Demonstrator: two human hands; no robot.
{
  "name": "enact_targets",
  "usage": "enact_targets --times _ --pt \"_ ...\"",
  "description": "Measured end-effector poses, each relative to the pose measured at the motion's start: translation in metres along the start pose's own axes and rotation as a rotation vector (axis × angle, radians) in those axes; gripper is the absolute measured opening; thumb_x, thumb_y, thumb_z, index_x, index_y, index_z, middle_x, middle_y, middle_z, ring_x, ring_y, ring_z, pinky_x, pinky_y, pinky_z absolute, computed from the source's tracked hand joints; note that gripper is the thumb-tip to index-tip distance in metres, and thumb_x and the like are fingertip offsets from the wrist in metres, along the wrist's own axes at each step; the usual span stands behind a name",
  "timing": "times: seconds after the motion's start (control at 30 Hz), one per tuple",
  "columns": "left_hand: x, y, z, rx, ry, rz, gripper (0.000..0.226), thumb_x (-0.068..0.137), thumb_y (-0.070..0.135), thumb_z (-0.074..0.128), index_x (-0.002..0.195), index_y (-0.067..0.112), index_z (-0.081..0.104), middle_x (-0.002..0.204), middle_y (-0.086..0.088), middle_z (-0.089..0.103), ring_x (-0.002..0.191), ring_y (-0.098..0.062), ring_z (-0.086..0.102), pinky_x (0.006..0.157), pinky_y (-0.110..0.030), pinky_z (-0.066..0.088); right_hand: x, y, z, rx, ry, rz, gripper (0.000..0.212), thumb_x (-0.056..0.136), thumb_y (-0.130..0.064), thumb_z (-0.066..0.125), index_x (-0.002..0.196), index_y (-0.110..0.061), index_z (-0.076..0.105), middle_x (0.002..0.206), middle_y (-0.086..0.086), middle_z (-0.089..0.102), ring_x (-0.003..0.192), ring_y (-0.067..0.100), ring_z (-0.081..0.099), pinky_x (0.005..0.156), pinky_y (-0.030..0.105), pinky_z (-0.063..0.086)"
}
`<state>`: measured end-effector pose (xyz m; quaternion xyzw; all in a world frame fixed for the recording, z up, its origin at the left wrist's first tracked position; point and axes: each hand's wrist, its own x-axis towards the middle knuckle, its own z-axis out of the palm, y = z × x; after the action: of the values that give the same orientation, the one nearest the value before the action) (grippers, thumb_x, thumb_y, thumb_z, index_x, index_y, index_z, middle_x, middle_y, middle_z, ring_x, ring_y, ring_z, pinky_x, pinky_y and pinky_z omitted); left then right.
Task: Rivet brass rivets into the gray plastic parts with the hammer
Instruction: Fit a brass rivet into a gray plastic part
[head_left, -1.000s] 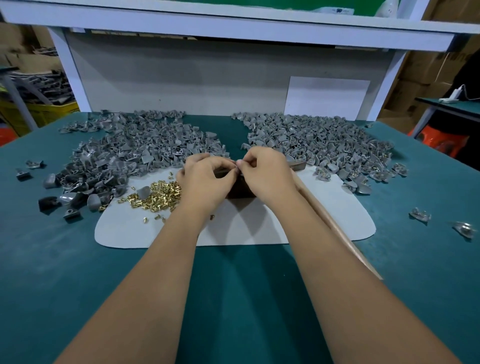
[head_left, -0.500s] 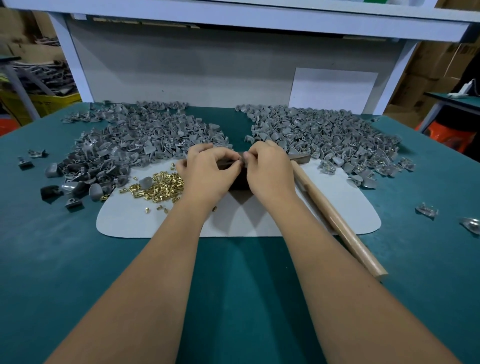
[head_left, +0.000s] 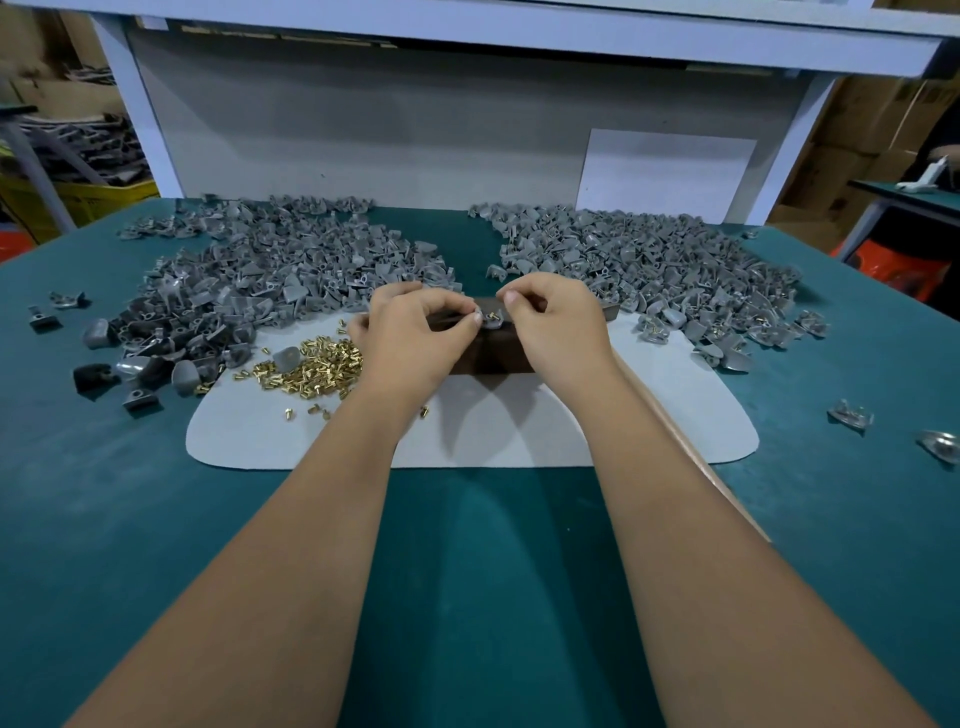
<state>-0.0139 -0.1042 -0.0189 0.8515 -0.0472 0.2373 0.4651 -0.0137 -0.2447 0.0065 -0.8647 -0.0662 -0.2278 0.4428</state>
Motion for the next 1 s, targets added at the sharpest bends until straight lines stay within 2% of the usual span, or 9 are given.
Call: enact_targets --times 0.17,0.27,0.37,0.5,0.6,0.67,0.8,0.87,1.0 --pt "0.001 0.0 -0.001 0.015 -0.007 0.002 0.012 0.083 0.039 0.074 0.076 0.045 0.067 0.088 0.037 0.046 0.115 0.005 0.03 0.096 -0.033 0.015 0.0 0.001 -0.001 0.045 -0.028 0.027 0.009 0.085 -0.012 0.064 0.086 -0.018 0.071 0.077 -0.011 0.063 0.069 -0.001 0.055 0.065 0.008 0.041" --pt "0.001 0.0 -0.001 0.002 -0.012 -0.007 0.008 0.083 0.039 0.074 0.079 0.043 0.069 0.088 0.034 0.049 0.12 0.004 0.03 0.093 -0.03 0.012 0.001 0.0 0.0 -0.041 -0.059 -0.007 0.012 0.08 -0.01 0.067 0.081 -0.022 0.069 0.077 -0.013 0.056 0.07 0.002 0.056 0.07 0.016 0.045" --pt "0.001 0.0 -0.001 0.013 -0.021 -0.015 0.003 0.083 0.04 0.074 0.083 0.041 0.071 0.091 0.029 0.053 0.126 -0.001 0.031 0.093 -0.03 0.012 0.001 -0.002 0.004 -0.088 -0.058 -0.018 0.017 0.081 -0.007 0.066 0.076 -0.024 0.065 0.08 -0.006 0.059 0.074 0.01 0.057 0.073 0.024 0.047" --pt "0.0 0.003 -0.002 0.018 -0.016 -0.017 0.007 0.083 0.038 0.074 0.081 0.043 0.069 0.088 0.036 0.044 0.125 -0.003 0.033 0.087 -0.026 0.009 0.0 -0.004 0.002 0.065 0.011 0.024 0.014 0.086 -0.008 0.062 0.08 -0.021 0.063 0.076 -0.01 0.061 0.072 0.002 0.056 0.067 0.014 0.044" --pt "0.0 0.003 -0.002 0.011 -0.016 -0.023 0.008 0.083 0.037 0.075 0.083 0.043 0.069 0.088 0.039 0.038 0.123 -0.005 0.035 0.09 -0.027 0.009 0.001 -0.004 -0.005 0.18 0.111 0.064 0.013 0.085 -0.006 0.062 0.082 -0.018 0.064 0.072 -0.012 0.06 0.067 -0.003 0.055 0.064 0.007 0.043" --pt "0.0 0.003 -0.003 0.003 -0.022 -0.022 0.007 0.083 0.037 0.074 0.085 0.042 0.07 0.09 0.038 0.041 0.126 -0.007 0.036 0.092 -0.028 0.01 0.001 -0.004 -0.008 0.194 0.114 0.07 0.013 0.083 -0.004 0.064 0.081 -0.017 0.067 0.07 -0.013 0.06 0.063 -0.005 0.054 0.064 0.007 0.044" --pt "-0.001 0.004 -0.003 -0.028 -0.008 -0.021 0.008 0.083 0.035 0.075 0.082 0.042 0.07 0.089 0.039 0.039 0.125 -0.013 0.041 0.103 -0.036 0.019 0.0 -0.005 -0.007 0.156 0.067 0.057 0.015 0.082 -0.002 0.065 0.08 -0.016 0.071 0.072 -0.009 0.064 0.068 0.001 0.057 0.068 0.012 0.047" --pt "-0.001 0.005 -0.004 -0.069 -0.011 -0.021 0.016 0.083 0.033 0.075 0.076 0.045 0.067 0.089 0.036 0.043 0.124 -0.017 0.046 0.112 -0.046 0.027 0.001 -0.005 -0.005 0.15 0.056 0.052 0.017 0.083 -0.002 0.064 0.08 -0.018 0.07 0.072 -0.011 0.063 0.069 0.002 0.058 0.068 0.011 0.046" --pt "0.0 0.006 -0.005 -0.093 -0.03 0.002 0.024 0.083 0.032 0.075 0.071 0.048 0.063 0.089 0.029 0.057 0.12 -0.02 0.053 0.106 -0.052 0.038 0.001 -0.004 -0.004 0.121 0.04 0.044 0.016 0.084 -0.003 0.063 0.082 -0.017 0.069 0.075 -0.009 0.064 0.075 0.007 0.06 0.072 0.016 0.048"
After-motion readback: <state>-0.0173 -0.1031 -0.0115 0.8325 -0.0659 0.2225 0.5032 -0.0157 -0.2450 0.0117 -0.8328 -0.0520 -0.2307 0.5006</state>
